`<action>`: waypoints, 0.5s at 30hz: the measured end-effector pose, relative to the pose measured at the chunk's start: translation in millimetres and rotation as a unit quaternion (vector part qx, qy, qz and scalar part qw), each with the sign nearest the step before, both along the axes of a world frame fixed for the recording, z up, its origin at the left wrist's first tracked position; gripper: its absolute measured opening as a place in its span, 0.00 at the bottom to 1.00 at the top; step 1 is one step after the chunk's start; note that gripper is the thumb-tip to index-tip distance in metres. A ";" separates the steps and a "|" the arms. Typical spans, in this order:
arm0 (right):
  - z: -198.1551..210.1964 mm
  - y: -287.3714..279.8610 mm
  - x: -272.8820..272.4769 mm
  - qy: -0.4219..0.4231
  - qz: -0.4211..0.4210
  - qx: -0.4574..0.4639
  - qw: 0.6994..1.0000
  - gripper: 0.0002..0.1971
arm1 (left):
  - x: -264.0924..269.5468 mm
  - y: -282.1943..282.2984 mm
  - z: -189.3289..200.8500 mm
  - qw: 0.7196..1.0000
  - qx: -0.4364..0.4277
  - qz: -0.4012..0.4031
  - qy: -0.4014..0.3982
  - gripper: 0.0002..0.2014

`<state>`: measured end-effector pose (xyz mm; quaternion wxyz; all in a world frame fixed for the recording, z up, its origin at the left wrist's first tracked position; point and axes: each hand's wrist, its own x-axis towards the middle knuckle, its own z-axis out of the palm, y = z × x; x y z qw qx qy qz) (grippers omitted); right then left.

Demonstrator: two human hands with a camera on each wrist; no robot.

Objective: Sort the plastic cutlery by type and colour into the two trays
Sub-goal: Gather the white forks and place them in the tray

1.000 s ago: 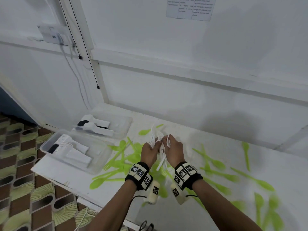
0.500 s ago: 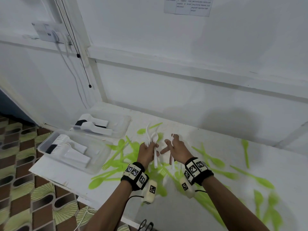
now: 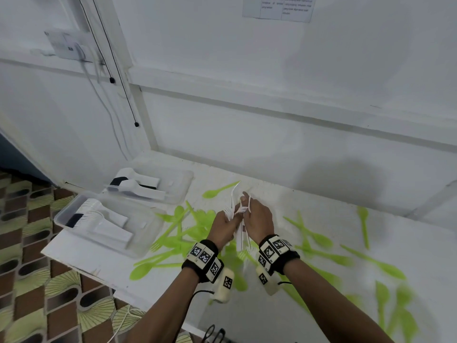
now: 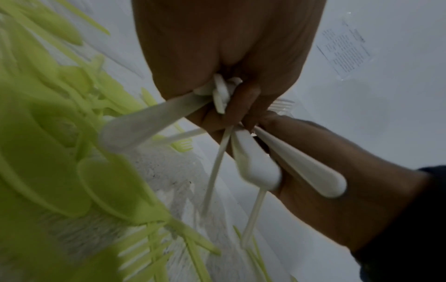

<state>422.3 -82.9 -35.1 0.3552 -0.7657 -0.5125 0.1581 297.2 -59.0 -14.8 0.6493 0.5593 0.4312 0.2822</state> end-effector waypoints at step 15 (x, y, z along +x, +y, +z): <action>14.4 -3.1 9.9 0.320 -0.036 -0.098 0.942 0.08 | -8.0 9.8 0.5 0.998 -0.056 -0.009 0.023 0.07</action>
